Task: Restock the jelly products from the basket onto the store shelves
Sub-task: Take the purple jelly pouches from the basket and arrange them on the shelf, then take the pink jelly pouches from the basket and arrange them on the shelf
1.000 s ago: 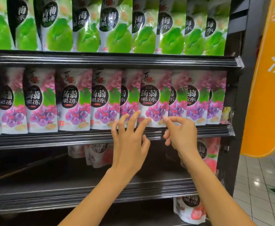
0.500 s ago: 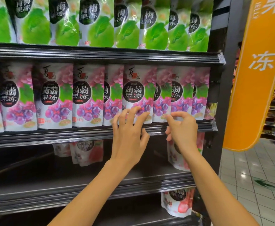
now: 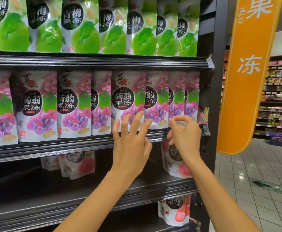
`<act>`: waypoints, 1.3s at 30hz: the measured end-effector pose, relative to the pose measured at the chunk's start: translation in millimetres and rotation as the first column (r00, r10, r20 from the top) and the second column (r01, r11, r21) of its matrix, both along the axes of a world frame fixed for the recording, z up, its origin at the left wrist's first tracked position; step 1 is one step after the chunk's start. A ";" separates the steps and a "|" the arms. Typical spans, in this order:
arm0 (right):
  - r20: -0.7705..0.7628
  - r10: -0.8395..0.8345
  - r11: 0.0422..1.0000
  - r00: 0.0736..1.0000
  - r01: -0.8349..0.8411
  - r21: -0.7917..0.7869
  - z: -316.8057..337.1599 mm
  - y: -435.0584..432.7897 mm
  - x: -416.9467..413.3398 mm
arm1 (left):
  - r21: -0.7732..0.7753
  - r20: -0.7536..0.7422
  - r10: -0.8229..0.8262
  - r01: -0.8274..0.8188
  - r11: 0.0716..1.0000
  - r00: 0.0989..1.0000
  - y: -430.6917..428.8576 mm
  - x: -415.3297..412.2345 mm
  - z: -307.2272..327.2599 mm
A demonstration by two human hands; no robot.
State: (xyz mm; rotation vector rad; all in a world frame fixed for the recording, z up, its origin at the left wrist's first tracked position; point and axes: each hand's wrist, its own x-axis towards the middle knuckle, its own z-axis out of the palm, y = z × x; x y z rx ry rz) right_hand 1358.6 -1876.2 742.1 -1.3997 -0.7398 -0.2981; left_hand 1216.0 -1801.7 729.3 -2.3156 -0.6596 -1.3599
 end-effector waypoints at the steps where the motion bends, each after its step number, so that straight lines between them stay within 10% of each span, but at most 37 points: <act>1: -0.010 -0.034 0.999 0.999 0.034 0.034 0.3 -2.0 3.9 | -0.004 -0.022 0.001 -0.002 1.000 1.000 -1.9 3.2 0.9; 27: -0.176 0.019 0.999 0.984 -0.010 0.051 0.6 -20.4 34.7 | 0.006 0.016 0.063 -0.063 0.998 0.998 -1.6 25.7 -11.8; 39: -0.204 0.236 0.972 0.950 -0.229 0.056 -83.4 -22.3 -70.0 | -0.273 0.197 -0.312 0.358 0.893 0.929 -14.9 -47.4 -78.5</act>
